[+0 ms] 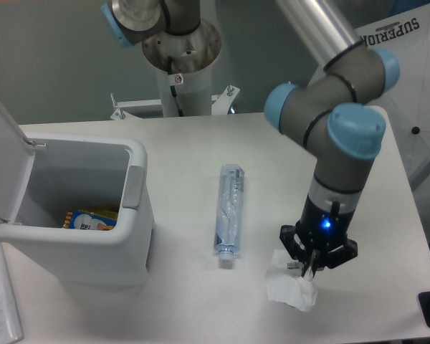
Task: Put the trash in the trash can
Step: 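Carry the wrapper over the white trash bin opening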
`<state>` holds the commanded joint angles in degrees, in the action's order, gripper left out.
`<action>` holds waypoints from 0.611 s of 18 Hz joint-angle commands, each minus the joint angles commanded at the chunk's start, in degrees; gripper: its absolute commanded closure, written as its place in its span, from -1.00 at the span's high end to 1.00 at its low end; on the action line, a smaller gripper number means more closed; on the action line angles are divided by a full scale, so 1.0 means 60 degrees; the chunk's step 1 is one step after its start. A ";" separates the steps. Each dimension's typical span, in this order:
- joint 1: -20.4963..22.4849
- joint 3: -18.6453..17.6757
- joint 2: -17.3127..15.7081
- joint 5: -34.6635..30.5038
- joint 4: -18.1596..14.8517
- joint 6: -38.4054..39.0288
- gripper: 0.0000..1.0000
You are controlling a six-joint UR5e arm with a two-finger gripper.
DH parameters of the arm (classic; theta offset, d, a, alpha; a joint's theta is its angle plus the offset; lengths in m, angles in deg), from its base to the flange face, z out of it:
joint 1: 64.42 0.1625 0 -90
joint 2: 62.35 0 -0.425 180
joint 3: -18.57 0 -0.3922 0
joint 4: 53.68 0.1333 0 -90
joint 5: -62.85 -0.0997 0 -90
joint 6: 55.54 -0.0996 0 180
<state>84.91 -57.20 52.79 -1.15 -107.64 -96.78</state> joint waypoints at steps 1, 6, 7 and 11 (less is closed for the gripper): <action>-0.0015 -0.0015 -0.0103 0.0278 0.0000 0.0176 -1.00; -0.0321 -0.0146 -0.0806 0.1568 0.0000 0.0645 -1.00; -0.0424 -0.0190 -0.0982 0.1671 0.0000 0.0792 -1.00; -0.0937 -0.0482 -0.1888 0.2096 -0.0015 0.1465 -1.00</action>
<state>79.29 -60.09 41.46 11.42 -107.73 -87.99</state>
